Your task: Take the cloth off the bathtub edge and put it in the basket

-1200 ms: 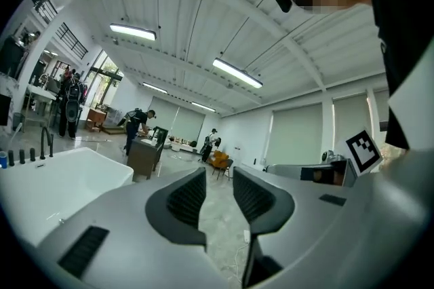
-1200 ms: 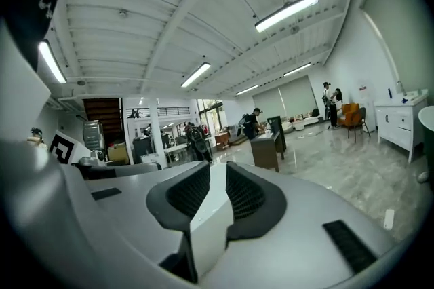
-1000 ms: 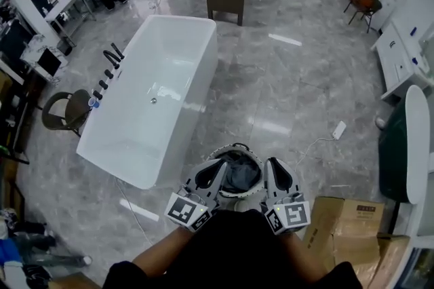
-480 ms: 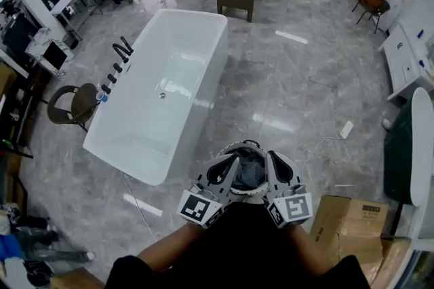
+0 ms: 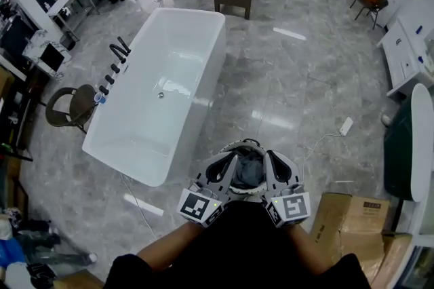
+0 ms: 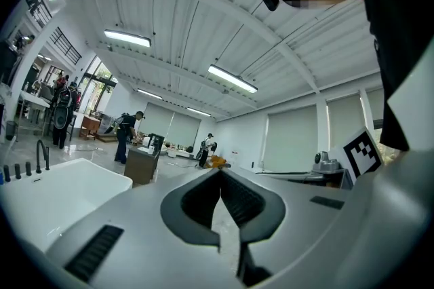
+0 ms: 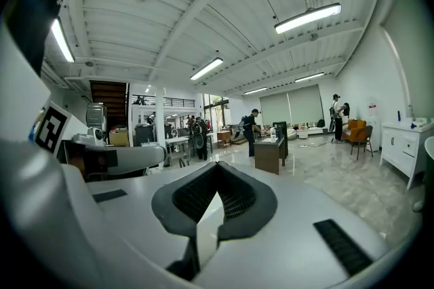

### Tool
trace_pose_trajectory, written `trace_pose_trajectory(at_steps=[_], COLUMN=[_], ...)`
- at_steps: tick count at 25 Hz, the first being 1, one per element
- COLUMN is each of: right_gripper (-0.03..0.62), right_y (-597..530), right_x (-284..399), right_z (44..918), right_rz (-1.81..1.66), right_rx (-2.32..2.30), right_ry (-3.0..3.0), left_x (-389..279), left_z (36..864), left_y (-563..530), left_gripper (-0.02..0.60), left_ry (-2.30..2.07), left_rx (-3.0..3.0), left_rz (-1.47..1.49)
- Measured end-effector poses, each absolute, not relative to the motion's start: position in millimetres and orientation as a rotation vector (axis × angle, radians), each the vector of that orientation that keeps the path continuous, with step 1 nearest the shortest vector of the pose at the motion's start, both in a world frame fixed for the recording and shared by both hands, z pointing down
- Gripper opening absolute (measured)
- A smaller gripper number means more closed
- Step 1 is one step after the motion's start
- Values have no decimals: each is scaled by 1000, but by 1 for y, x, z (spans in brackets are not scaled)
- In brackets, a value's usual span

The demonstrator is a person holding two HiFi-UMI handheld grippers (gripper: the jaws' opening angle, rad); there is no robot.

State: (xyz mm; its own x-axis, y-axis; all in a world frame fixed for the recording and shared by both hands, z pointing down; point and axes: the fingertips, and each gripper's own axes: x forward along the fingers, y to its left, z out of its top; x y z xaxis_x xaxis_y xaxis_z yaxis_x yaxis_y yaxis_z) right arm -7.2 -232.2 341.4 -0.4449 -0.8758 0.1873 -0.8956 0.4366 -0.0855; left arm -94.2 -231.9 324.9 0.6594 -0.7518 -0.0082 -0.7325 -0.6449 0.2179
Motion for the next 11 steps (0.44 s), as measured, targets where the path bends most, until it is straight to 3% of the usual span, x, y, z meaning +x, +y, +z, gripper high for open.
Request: trace_pose_trajectory(at_steps=[11], right_gripper=[29], right_y=[-246], right_x=[2], right_z=[345], right_rz=[258], right_rx=[1593], right_ry=[-2545], left_x=[-84], left_z=[333], left_y=[-250], left_gripper=[15], left_ry=[-1205], left_rx=[2670], left_rz=[-127])
